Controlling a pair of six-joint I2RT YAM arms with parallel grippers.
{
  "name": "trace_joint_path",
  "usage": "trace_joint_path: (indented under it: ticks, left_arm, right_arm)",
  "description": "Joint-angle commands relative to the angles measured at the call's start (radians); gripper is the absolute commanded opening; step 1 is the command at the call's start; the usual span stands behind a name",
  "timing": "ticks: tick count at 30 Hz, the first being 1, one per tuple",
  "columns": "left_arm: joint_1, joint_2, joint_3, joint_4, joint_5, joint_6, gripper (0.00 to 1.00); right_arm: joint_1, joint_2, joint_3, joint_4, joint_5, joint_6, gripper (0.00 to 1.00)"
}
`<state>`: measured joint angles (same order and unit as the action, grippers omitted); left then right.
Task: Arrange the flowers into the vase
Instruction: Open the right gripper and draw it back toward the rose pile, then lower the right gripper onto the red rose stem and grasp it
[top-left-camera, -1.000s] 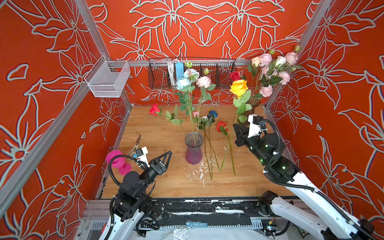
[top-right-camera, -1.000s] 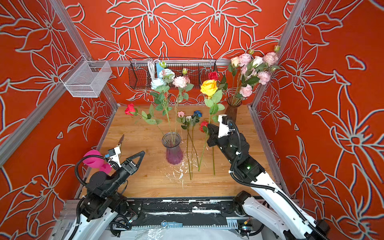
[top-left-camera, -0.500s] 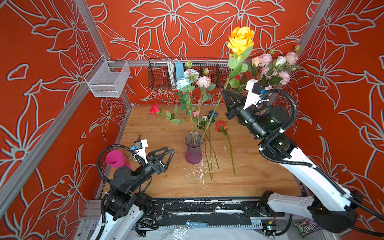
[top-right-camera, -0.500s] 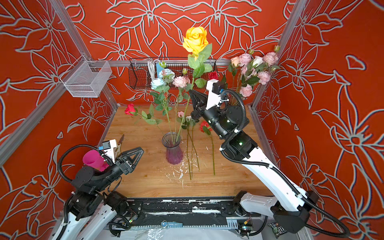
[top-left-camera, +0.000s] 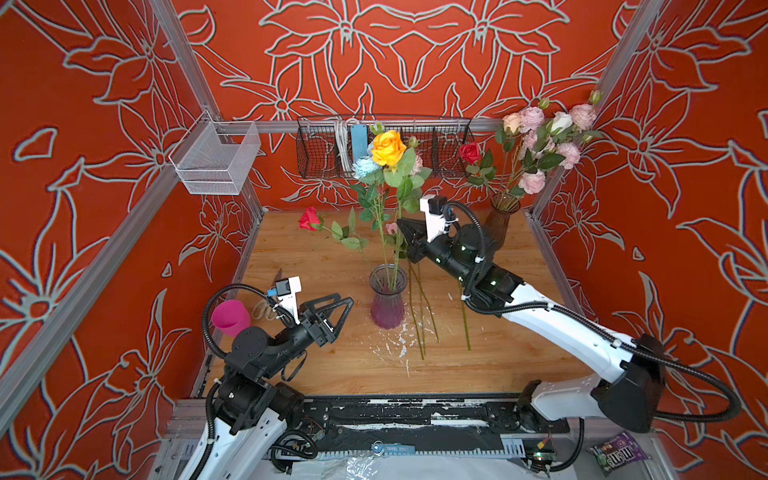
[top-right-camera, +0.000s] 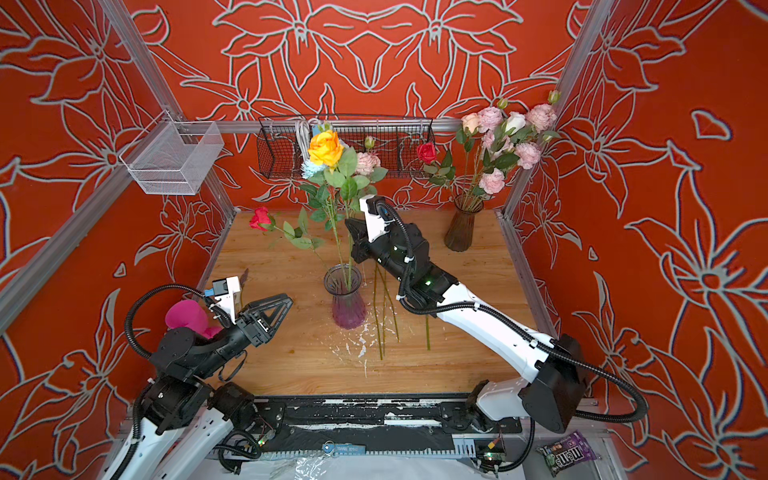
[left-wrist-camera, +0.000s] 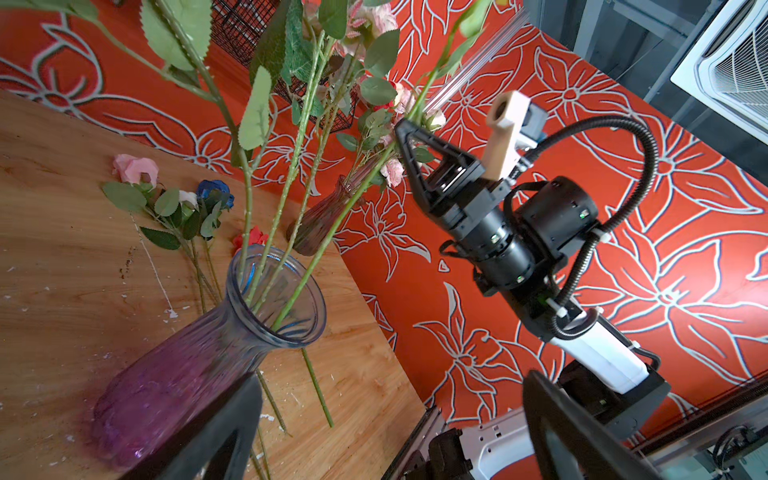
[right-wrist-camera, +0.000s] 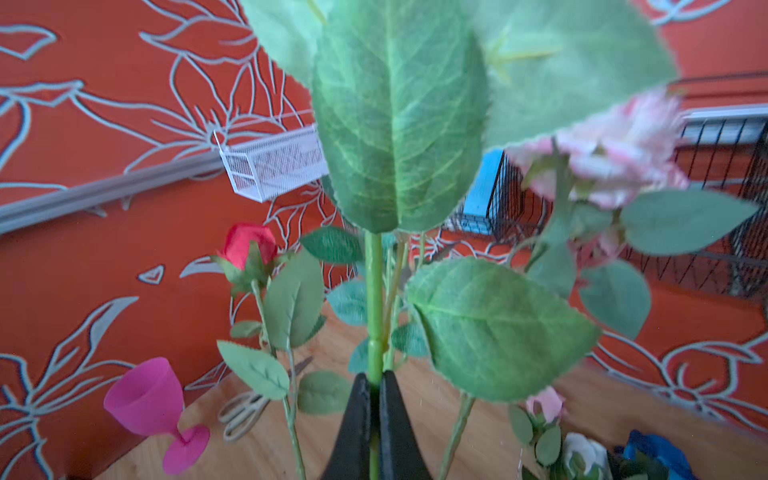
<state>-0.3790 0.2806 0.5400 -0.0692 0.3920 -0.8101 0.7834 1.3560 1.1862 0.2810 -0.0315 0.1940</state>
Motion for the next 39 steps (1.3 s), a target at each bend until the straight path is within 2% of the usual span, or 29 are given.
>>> trace_joint_path:
  ticks: [1,3,10,13,15,17,20,23,27,36,39]
  left_arm:
    - [-0.002,0.024,-0.004,0.051,0.014,-0.006,0.97]
    - [-0.002,0.043,-0.003,0.063,0.019,-0.013,0.97]
    - [-0.003,0.102,-0.003,0.113,0.033,-0.047,0.97]
    - [-0.003,0.123,-0.007,0.114,0.033,-0.059,0.96]
    - [-0.004,0.136,-0.025,0.107,0.025,-0.075,0.94]
    - [-0.006,0.142,-0.052,0.092,-0.001,-0.090,0.92]
    - [-0.015,0.137,-0.116,0.059,-0.102,-0.132,0.91]
    - [-0.018,0.133,-0.195,0.071,-0.204,-0.216,0.90]
    - [-0.019,0.174,-0.203,-0.011,-0.285,-0.266,0.90]
    - [-0.023,0.318,-0.190,0.030,-0.216,-0.292,0.90]
    - [-0.024,0.345,-0.180,0.046,-0.217,-0.289,0.90]
  right_arm:
    - [0.020,-0.023,-0.030,0.052,-0.003,0.028,0.18]
    - [0.026,-0.042,-0.059,0.054,0.003,0.032,0.27]
    - [0.039,-0.156,-0.104,-0.034,0.046,-0.002,0.31]
    - [0.039,-0.242,-0.140,-0.145,0.127,-0.017,0.33]
    - [0.035,-0.297,-0.183,-0.257,0.224,-0.016,0.35]
    - [-0.002,-0.329,-0.238,-0.363,0.255,0.004,0.40]
    - [-0.150,-0.317,-0.290,-0.545,0.132,0.092,0.43]
    - [-0.298,-0.245,-0.321,-0.627,0.039,0.161,0.44]
    - [-0.395,-0.033,-0.231,-0.716,0.015,0.156,0.46]
    - [-0.523,0.403,0.009,-0.788,-0.006,0.075,0.47]
    - [-0.547,0.490,0.057,-0.777,-0.035,0.079,0.47]
